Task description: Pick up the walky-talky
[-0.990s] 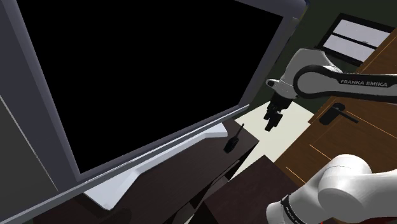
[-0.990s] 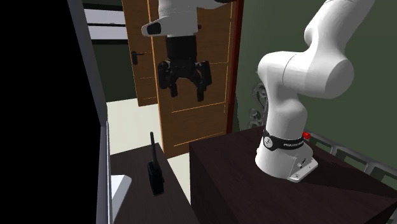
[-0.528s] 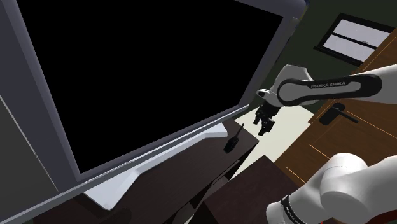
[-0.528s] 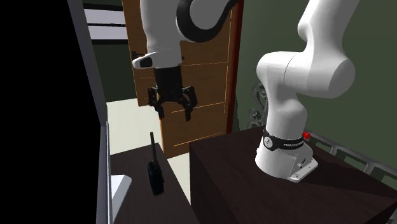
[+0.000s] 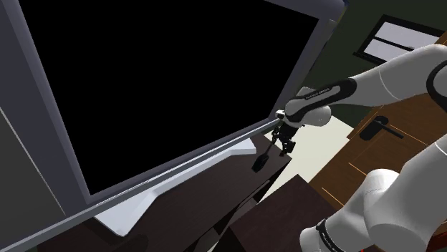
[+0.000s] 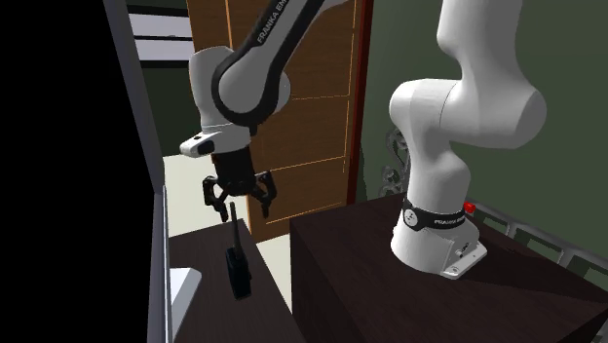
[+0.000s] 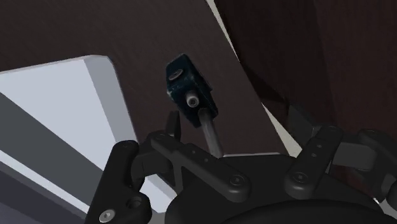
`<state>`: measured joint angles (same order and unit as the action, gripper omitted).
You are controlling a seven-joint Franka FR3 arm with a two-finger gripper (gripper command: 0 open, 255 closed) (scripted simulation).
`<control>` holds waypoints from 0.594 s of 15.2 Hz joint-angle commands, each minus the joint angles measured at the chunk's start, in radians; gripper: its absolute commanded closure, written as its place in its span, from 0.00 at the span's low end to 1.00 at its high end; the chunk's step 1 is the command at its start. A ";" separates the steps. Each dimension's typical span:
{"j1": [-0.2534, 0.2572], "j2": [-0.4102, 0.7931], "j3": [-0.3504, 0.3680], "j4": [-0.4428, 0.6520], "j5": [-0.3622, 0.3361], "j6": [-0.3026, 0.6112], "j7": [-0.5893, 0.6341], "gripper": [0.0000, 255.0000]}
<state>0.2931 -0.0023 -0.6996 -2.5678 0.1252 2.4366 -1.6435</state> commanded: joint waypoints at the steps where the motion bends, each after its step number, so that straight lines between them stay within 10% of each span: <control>1: 0.003 0.125 0.003 0.053 0.153 0.020 -0.204 0.00; 4: -0.063 0.292 0.090 0.146 0.327 0.022 -0.436 0.00; 9: -0.100 0.354 0.139 0.159 0.392 0.058 -0.486 0.00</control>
<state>0.2003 0.3375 -0.5709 -2.4099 0.4996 2.4841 -2.1147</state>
